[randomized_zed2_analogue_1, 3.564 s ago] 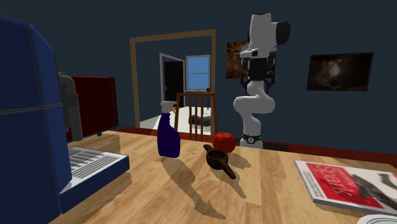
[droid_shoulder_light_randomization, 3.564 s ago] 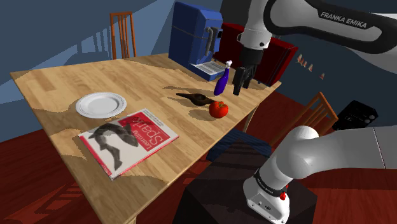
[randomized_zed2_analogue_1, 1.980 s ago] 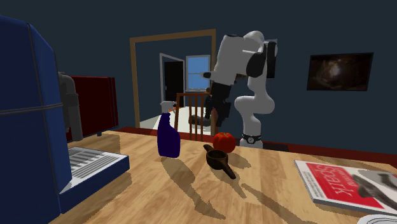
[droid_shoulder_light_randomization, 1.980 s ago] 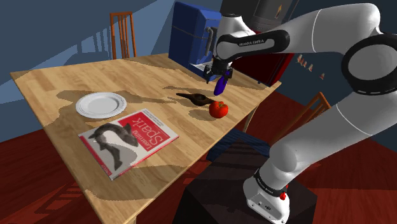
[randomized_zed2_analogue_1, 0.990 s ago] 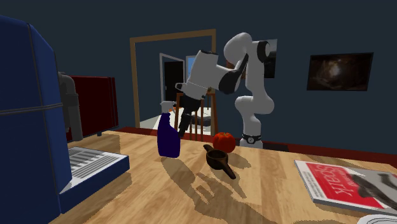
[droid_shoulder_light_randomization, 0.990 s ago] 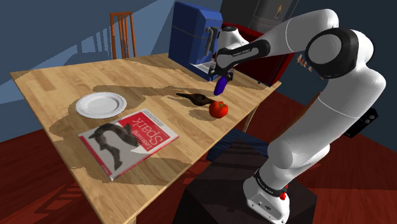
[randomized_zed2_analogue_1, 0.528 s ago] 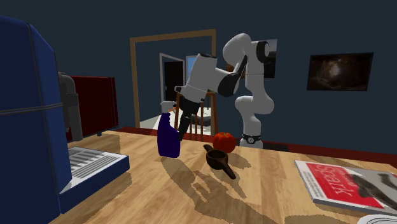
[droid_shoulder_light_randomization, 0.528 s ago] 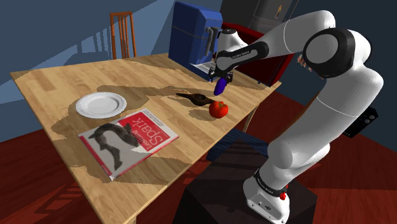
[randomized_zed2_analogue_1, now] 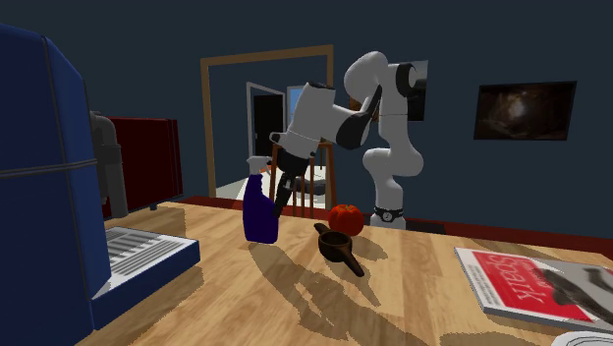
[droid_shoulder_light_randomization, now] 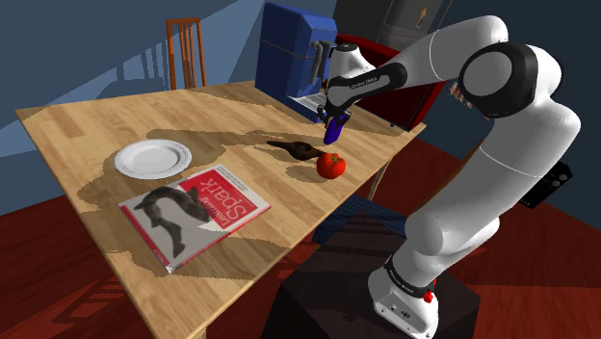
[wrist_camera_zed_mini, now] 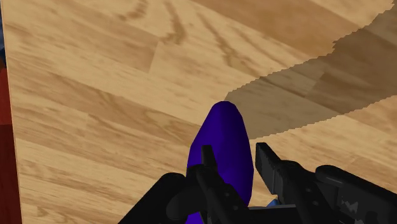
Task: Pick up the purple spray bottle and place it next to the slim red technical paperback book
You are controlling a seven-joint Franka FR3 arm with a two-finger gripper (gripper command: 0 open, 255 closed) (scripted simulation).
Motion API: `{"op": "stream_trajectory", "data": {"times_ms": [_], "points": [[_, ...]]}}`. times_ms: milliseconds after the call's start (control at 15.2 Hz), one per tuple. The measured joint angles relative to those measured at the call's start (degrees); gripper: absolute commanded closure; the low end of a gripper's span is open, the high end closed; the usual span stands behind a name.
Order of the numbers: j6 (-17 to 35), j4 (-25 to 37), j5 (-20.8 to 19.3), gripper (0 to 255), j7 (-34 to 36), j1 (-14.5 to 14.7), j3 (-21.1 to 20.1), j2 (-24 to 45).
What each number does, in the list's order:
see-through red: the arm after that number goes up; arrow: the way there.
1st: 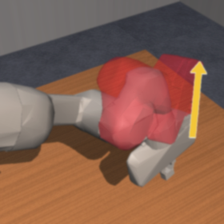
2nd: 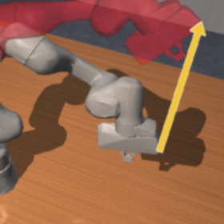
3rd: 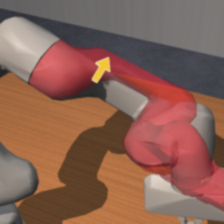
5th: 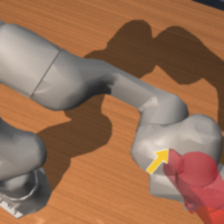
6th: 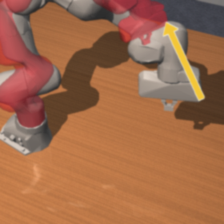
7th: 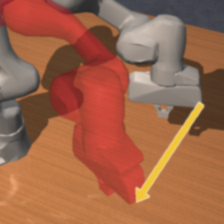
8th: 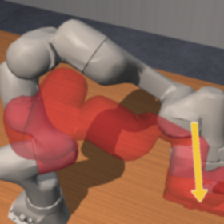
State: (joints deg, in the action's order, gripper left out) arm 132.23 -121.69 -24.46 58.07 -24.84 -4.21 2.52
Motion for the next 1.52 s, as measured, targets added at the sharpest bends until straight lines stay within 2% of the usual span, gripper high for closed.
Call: {"op": "stream_trajectory", "data": {"times_ms": [330, 1518], "points": [[-0.3, 0.2, 0.1, 255, -0.1, 0.0, 0.0, -0.2], [-12.1, 8.2, 3.9, 255, -5.4, 0.4, -0.4, -4.6]]}}
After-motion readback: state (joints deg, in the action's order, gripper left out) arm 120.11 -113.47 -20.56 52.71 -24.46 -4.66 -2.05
